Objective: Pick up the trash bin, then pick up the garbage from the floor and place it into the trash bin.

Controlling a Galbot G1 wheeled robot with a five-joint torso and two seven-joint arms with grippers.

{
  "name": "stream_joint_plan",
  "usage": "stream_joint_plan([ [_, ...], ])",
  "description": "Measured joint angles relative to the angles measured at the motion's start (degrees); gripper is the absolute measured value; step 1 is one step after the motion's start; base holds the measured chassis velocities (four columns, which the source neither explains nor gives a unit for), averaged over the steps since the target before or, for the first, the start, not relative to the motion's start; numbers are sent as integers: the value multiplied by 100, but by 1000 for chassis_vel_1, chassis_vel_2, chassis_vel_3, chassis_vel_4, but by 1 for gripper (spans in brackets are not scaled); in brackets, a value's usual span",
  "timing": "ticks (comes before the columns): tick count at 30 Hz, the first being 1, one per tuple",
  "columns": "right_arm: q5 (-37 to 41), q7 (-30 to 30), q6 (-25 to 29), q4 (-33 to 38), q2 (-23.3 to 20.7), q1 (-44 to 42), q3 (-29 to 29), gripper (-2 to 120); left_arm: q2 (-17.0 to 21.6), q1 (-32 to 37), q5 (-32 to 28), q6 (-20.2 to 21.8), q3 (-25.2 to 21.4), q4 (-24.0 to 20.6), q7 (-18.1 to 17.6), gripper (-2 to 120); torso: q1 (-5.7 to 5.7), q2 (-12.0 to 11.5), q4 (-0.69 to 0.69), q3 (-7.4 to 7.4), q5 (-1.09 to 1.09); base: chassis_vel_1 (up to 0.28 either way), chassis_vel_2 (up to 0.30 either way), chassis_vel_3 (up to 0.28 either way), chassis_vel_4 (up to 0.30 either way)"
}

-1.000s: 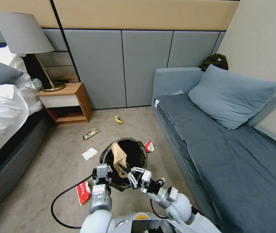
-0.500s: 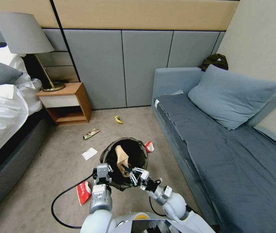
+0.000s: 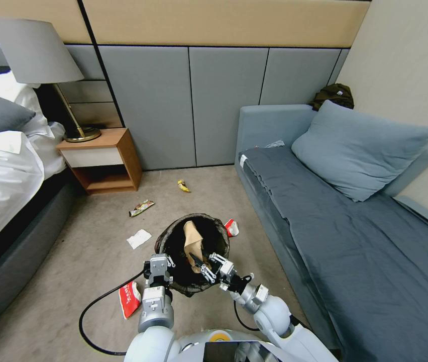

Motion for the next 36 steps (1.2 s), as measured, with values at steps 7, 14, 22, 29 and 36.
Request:
stream_joint_plan([
  [7, -18, -8, 6, 67, -15, -28, -1, 90, -2, 2, 0, 0, 2, -12, 0, 0, 0, 0, 0, 0, 0, 0, 0, 0, 0],
  [14, -126, 33, 34, 496, 13, -154, 69, 100, -5, -1, 0, 0, -13, -12, 0, 0, 0, 0, 0, 0, 0, 0, 0, 0, 0],
  [22, -233, 73, -25, 624, -44, -165, 111, 100, -19, -3, 9, 0, 40, -14, 3, 0, 0, 0, 0, 0, 0, 0, 0, 0, 0],
  [29, -390, 209, -91, 549, -62, -188, 194, 100, -23, 4, -10, 1, 20, -92, 2, 0, 0, 0, 0, 0, 0, 0, 0, 0, 0],
  [36, -394, 219, -24, 493, -148, -250, 349, 100, -24, -16, -272, 98, -11, -165, -5, 0, 0, 0, 0, 0, 0, 0, 0, 0, 0],
])
